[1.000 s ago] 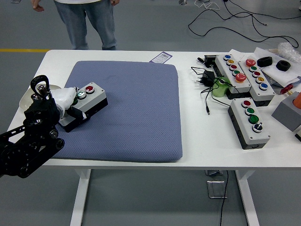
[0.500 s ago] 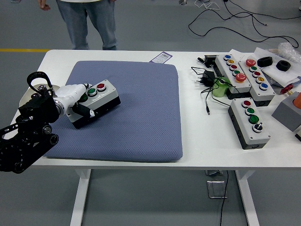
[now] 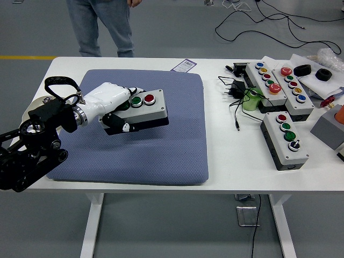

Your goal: Pick up the button,place it on the desk,press the button,press the button

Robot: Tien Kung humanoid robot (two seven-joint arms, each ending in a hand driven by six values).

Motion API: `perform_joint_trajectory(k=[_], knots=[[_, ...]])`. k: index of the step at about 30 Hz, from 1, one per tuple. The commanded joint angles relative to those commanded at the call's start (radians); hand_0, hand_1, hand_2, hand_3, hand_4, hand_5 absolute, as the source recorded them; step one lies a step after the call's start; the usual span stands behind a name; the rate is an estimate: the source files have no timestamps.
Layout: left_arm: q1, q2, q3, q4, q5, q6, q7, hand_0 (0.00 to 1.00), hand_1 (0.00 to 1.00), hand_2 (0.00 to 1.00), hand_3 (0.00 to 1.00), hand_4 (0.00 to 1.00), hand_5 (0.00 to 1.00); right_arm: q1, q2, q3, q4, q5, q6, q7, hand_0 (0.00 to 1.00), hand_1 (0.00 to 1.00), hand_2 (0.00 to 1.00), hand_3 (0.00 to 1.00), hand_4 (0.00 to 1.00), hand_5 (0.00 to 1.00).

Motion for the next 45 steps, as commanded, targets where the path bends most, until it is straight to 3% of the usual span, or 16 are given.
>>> perform_joint_trajectory(k=[5, 12, 14, 15, 20, 21, 26, 27, 32, 33, 41, 45], knots=[[-0.014, -0.016, 0.024, 0.035, 0.005, -0.036, -0.036, 0.235, 0.229, 0.291, 0.299, 0.377, 0.002, -0.001, 0.0, -0.001, 0.0, -0.003, 0.001, 0.0, 0.711, 0.71, 0.764, 0.708, 0.39, 0.2], [-0.014, -0.05, 0.047, 0.106, 0.042, -0.054, -0.039, 0.241, 0.234, 0.292, 0.304, 0.386, 0.002, 0.0, 0.0, -0.002, 0.0, -0.007, 0.003, 0.0, 0.711, 0.71, 0.764, 0.708, 0.39, 0.2], [-0.013, -0.054, 0.049, 0.115, 0.046, -0.062, -0.036, 0.241, 0.234, 0.292, 0.304, 0.386, 0.002, 0.0, 0.0, 0.0, 0.0, -0.009, 0.003, 0.0, 0.711, 0.71, 0.764, 0.708, 0.39, 0.2], [-0.012, -0.056, 0.048, 0.119, 0.048, -0.064, -0.036, 0.278, 0.294, 0.331, 0.341, 0.399, 0.002, 0.0, 0.0, 0.0, 0.0, -0.01, 0.003, 0.0, 0.712, 0.708, 0.764, 0.706, 0.389, 0.198], [-0.008, -0.058, 0.048, 0.121, 0.088, -0.059, -0.031, 0.278, 0.294, 0.331, 0.341, 0.399, 0.002, 0.0, 0.0, 0.001, 0.0, -0.012, 0.003, 0.0, 0.712, 0.708, 0.764, 0.706, 0.389, 0.198], [-0.007, -0.058, 0.048, 0.119, 0.107, -0.057, -0.029, 0.492, 0.58, 0.64, 0.691, 0.511, 0.002, 0.0, 0.0, 0.001, 0.0, -0.013, 0.003, 0.0, 0.711, 0.708, 0.764, 0.706, 0.388, 0.195], [0.0, -0.05, 0.031, 0.105, 0.135, -0.058, -0.01, 0.492, 0.58, 0.64, 0.691, 0.511, 0.002, 0.0, -0.001, 0.005, 0.0, -0.021, 0.004, 0.0, 0.711, 0.708, 0.764, 0.706, 0.388, 0.195], [0.001, -0.048, 0.028, 0.102, 0.134, -0.058, -0.005, 0.733, 0.883, 0.91, 0.901, 0.943, 0.212, 0.0, -0.001, 0.005, 0.0, -0.021, 0.004, 0.001, 0.713, 0.708, 0.763, 0.705, 0.388, 0.197], [0.007, -0.035, 0.005, 0.076, 0.097, -0.109, 0.004, 0.733, 0.883, 0.91, 0.901, 0.943, 0.212, 0.001, -0.002, 0.006, 0.0, -0.02, 0.003, 0.001, 0.713, 0.708, 0.763, 0.705, 0.388, 0.197], [0.009, -0.033, 0.0, 0.071, 0.088, -0.123, 0.003, 0.978, 0.998, 0.998, 0.988, 0.998, 0.386, 0.001, -0.002, 0.006, 0.0, -0.019, 0.003, 0.001, 0.712, 0.706, 0.763, 0.705, 0.387, 0.196], [0.024, -0.025, -0.027, 0.064, 0.009, -0.141, 0.004, 0.998, 0.998, 0.998, 0.998, 0.998, 0.42, 0.001, -0.003, 0.006, 0.0, -0.022, 0.004, 0.001, 0.712, 0.706, 0.762, 0.704, 0.387, 0.197], [0.061, -0.007, -0.119, 0.0, -0.004, -0.173, 0.013, 0.998, 0.998, 0.998, 0.998, 0.998, 0.449, 0.002, -0.002, 0.006, 0.0, -0.018, 0.003, 0.003, 0.712, 0.706, 0.76, 0.701, 0.385, 0.195]])
